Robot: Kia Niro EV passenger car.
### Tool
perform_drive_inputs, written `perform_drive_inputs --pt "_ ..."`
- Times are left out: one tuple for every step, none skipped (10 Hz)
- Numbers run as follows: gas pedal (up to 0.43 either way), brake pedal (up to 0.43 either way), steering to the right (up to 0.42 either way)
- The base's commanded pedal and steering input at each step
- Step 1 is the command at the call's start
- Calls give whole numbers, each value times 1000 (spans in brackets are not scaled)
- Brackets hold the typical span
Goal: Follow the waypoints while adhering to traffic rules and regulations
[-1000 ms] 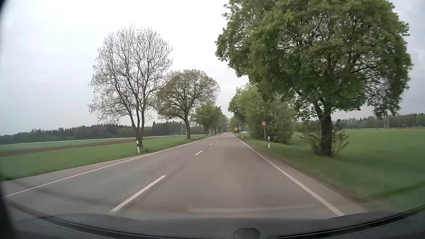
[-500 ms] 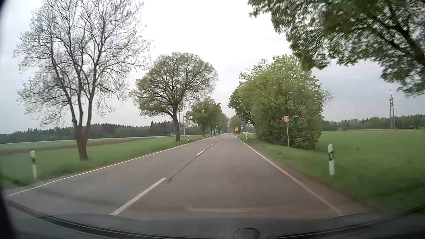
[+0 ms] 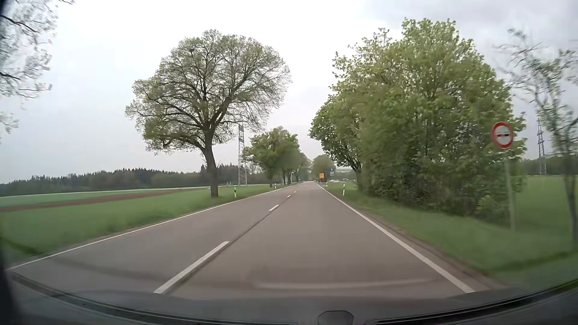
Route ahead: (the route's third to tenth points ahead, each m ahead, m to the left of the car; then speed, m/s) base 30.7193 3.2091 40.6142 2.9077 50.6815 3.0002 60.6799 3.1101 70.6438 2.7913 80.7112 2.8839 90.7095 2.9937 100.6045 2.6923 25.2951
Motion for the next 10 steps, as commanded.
perform_drive_inputs --pt "169 0 0" --pt "169 0 0" --pt "169 0 0" --pt "169 0 0" --pt "169 0 0" --pt "169 0 0" --pt "169 0 0" --pt "169 0 0" --pt "169 0 0" --pt "169 0 0"
